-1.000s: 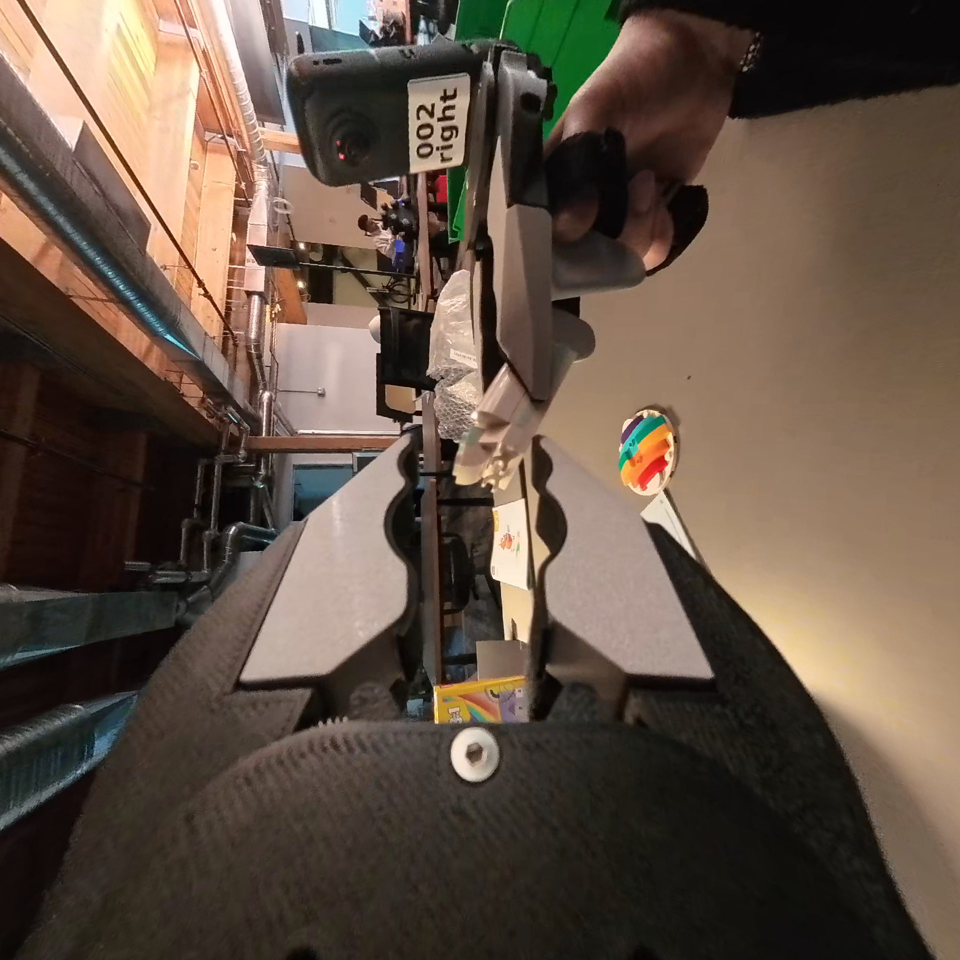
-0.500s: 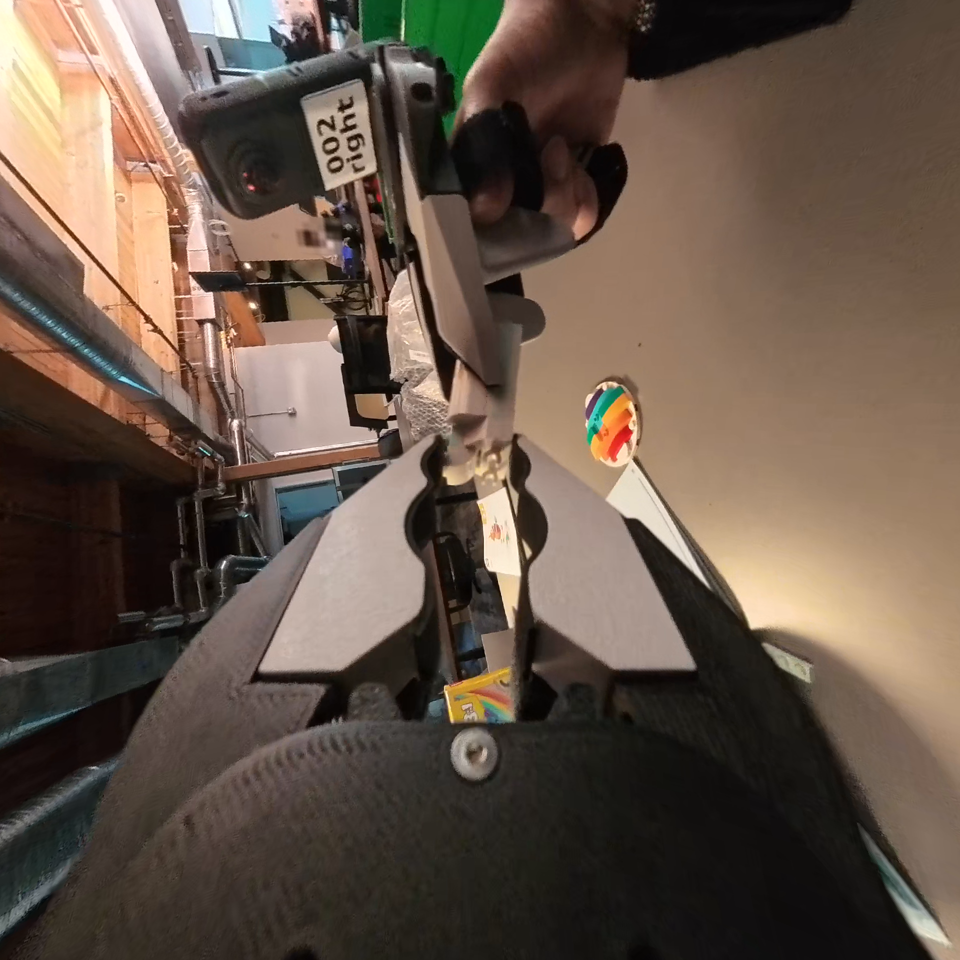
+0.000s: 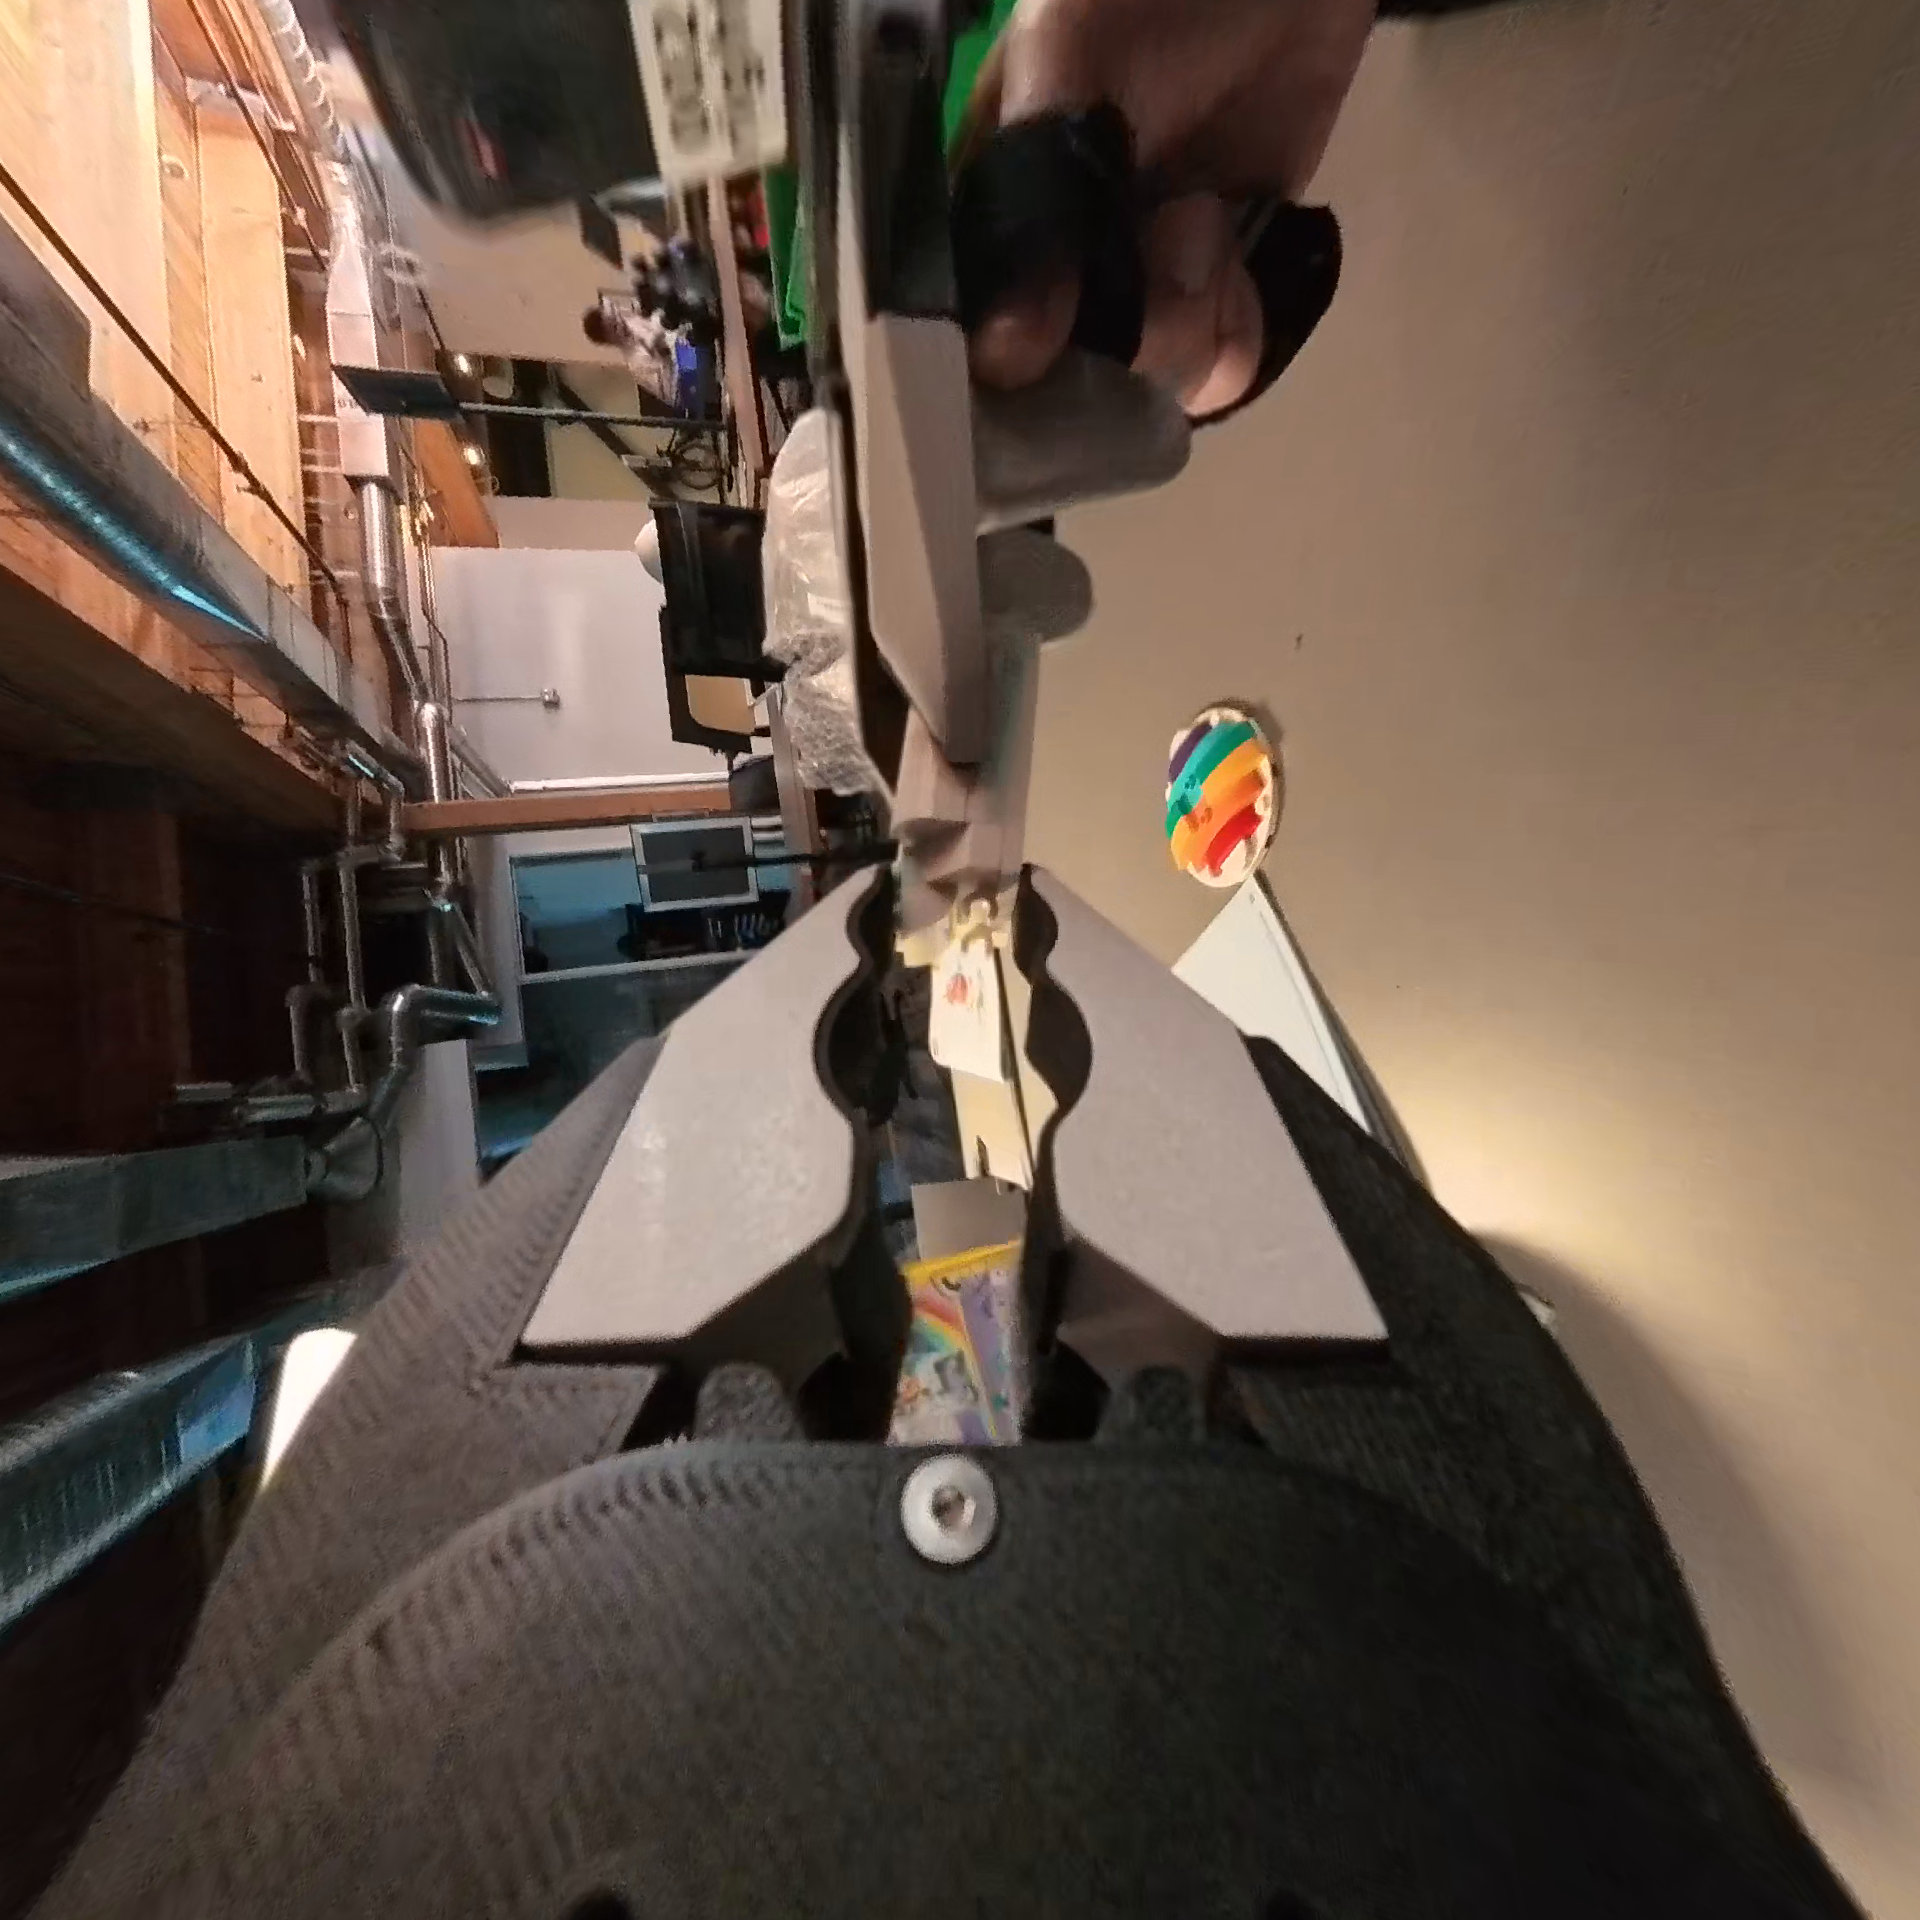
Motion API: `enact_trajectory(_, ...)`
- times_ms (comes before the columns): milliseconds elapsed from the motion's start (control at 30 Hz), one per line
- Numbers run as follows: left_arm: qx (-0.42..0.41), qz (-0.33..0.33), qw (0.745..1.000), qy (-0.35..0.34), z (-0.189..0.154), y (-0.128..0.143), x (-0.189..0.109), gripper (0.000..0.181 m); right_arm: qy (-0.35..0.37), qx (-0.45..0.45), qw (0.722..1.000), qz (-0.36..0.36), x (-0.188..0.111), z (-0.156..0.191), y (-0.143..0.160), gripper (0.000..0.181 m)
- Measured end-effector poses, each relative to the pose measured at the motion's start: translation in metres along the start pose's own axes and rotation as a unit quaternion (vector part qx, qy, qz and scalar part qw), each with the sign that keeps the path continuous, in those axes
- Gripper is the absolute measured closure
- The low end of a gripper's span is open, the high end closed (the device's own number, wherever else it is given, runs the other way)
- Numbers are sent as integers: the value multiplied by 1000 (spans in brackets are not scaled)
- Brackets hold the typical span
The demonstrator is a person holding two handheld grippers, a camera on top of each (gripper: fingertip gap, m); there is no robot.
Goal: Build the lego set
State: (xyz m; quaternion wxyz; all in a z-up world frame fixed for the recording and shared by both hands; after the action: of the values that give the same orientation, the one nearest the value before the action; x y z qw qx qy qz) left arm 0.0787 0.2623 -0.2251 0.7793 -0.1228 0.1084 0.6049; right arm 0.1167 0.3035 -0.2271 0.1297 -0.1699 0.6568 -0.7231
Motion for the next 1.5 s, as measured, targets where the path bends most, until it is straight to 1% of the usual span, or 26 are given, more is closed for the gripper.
enact_trajectory(33, -11, 3, 1000, 3, 0, 3, 1, 159, 33, -48, 998, -2, -1, -2, -2, 134)
enact_trajectory(67, -26, 5, 1000, 7, 0, 6, 2, 159, 62, -107, 992, 15, -1, -2, -1, 121)
enact_trajectory(100, -40, 7, 999, 11, 0, 9, 2, 159, 90, -175, 979, 44, 0, -2, 1, 117)
enact_trajectory(167, -59, 7, 998, 19, -2, 11, 3, 159, 136, -305, 938, 94, 3, 3, 5, 116)
enact_trajectory(200, -66, 5, 998, 23, -3, 12, 4, 159, 151, -351, 916, 118, 6, 6, 7, 117)
enact_trajectory(300, -76, 2, 996, 35, -7, 11, 6, 159, 196, -438, 855, 195, 13, 3, 20, 128)
enact_trajectory(333, -77, 1, 996, 40, -9, 10, 7, 159, 210, -460, 836, 211, 14, 2, 22, 133)
enact_trajectory(367, -79, 2, 996, 48, -11, 10, 8, 159, 225, -477, 820, 220, 14, 0, 23, 144)
enact_trajectory(400, -80, 2, 995, 55, -14, 10, 8, 159, 232, -489, 810, 229, 13, -1, 24, 154)
enact_trajectory(433, -78, 3, 995, 58, -15, 10, 9, 159, 230, -492, 805, 238, 13, -1, 26, 158)
enact_trajectory(500, -72, 2, 995, 70, -18, 10, 9, 159, 223, -499, 800, 249, 14, 0, 28, 158)
enact_trajectory(567, -49, 5, 996, 78, -21, 10, 9, 159, 220, -517, 784, 263, 14, 1, 31, 159)
enact_trajectory(667, -23, 17, 996, 83, -23, 9, 10, 160, 218, -523, 777, 276, 13, 2, 33, 159)
enact_trajectory(733, 1, 31, 996, 86, -26, 9, 12, 160, 218, -532, 765, 289, 13, 2, 35, 159)
enact_trajectory(800, 9, 40, 995, 90, -30, 10, 13, 160, 215, -524, 770, 293, 14, 1, 39, 159)
enact_trajectory(933, -9, 38, 994, 98, -34, 12, 12, 160, 204, -514, 783, 285, 15, 0, 44, 159)
enact_trajectory(967, -27, 32, 994, 102, -35, 12, 12, 160, 199, -510, 789, 279, 16, 1, 45, 159)
enact_trajectory(1033, -94, 21, 990, 105, -35, 14, 10, 159, 190, -492, 810, 257, 18, 1, 46, 158)
enact_trajectory(1067, -141, 9, 984, 105, -34, 13, 7, 157, 181, -478, 825, 240, 19, 2, 45, 158)
enact_trajectory(1133, -235, -37, 966, 104, -28, 5, -2, 136, 149, -428, 868, 201, 20, 8, 43, 158)
enact_trajectory(1167, -272, -64, 955, 94, -21, 1, -8, 131, 129, -401, 890, 175, 20, 13, 39, 158)
enact_trajectory(1233, -331, -133, 931, 83, -9, -11, -22, 126, 68, -339, 931, 117, 20, 26, 31, 158)
enact_trajectory(1300, -369, -178, 909, 76, 1, -19, -33, 125, -6, -270, 961, 58, 18, 42, 22, 158)
enact_trajectory(1400, -403, -218, 885, 82, 9, -31, -42, 132, -88, -195, 977, -18, 13, 59, 9, 159)
enact_trajectory(1433, -408, -226, 880, 85, 9, -36, -44, 134, -102, -181, 977, -36, 12, 62, 5, 158)
enact_trajectory(1500, -409, -228, 880, 75, 11, -43, -44, 143, -116, -164, 978, -57, 10, 65, 1, 158)
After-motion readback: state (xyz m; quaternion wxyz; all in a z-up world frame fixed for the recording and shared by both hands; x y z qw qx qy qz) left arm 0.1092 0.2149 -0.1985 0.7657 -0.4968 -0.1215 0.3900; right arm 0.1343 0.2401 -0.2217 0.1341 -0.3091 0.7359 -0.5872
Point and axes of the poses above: each gripper's, where its closed fingertips meet, x out along the fingers, y out of its underside, z = x × y across the jaws, the point moved 3 cm from there along -x, back along the fingers, and after that the axes turned 1 degree about y, right-handed, at the moved point
